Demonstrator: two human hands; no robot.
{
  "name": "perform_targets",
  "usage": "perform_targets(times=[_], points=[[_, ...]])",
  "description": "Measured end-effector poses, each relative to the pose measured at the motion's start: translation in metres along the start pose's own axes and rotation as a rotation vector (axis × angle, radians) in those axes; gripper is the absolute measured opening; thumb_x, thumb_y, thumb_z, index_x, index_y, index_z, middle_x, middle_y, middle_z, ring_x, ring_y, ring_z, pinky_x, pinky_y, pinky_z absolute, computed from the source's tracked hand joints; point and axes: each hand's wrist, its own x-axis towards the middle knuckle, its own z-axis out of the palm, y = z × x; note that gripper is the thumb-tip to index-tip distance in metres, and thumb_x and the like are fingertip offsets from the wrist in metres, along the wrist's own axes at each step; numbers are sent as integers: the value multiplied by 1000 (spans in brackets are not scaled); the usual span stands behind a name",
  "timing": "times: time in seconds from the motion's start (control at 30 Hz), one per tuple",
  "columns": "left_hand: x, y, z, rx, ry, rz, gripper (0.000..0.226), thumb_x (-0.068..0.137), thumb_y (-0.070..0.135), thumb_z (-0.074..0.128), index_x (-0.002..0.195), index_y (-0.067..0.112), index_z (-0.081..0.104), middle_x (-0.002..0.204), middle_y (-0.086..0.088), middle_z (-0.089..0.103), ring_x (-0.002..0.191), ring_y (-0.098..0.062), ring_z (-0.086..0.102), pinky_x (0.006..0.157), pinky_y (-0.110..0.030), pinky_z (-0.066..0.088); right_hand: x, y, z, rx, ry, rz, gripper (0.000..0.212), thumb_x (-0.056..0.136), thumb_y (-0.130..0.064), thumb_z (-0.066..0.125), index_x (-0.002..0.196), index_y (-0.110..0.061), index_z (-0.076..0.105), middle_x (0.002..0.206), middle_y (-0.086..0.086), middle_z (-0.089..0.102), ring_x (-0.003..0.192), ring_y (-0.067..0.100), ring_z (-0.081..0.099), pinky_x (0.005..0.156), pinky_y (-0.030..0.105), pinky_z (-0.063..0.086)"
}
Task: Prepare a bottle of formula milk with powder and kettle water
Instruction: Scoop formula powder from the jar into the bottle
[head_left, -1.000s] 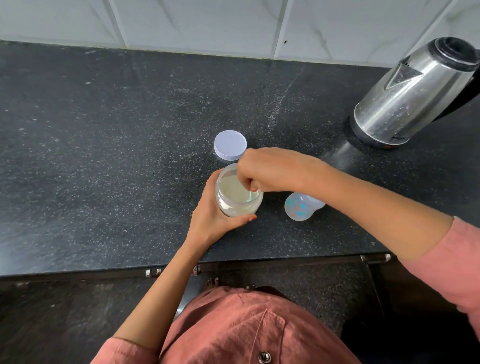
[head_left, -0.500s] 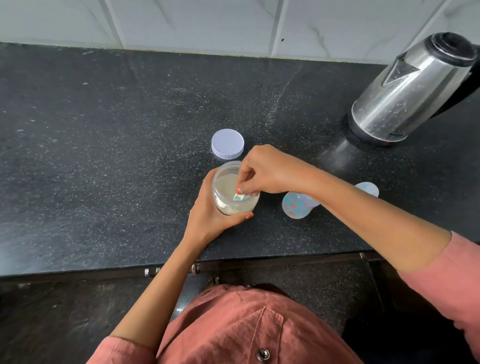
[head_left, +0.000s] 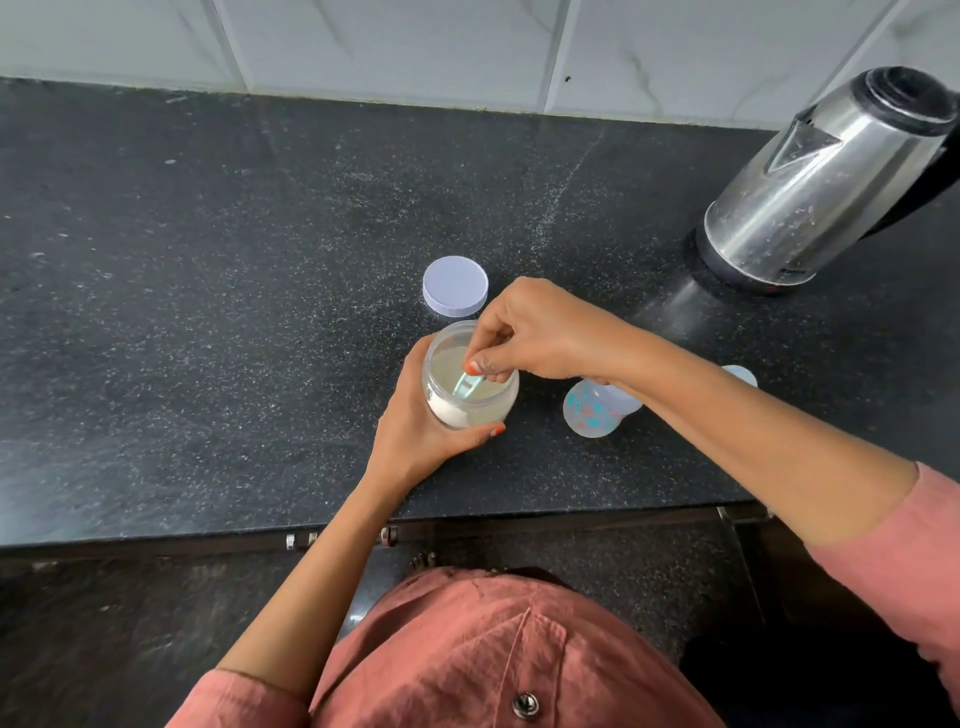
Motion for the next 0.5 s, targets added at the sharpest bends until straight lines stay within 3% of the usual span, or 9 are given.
perform_targets(times=[0.17,0.37,0.5], points=[[0,0,0,-2,-2,2,83,46,48,77,113,65,30,125,19,47,112,6,48,87,-12,40,-1,-1,4,69,61,7,7,82,-12,65,83,-8,71,66,2,67,53,1,58,67,20,51],[-1,1,0,-12,-4,-4,82,47,45,78,114,58,32,121,24,48,108,13,47,79,-1,35,-5,1,-6,-31,-17,-41,9,80,-9,66,86,-4,71,69,9,68,57,6,57,67,22,49],[0,3,0,-8,-6,-5,81,46,46,76,111,63,31,121,22,47,108,15,46,79,0,35,-2,-1,0,52,33,-11,8,81,-9,65,85,-4,70,68,7,67,55,4,57,66,23,51]])
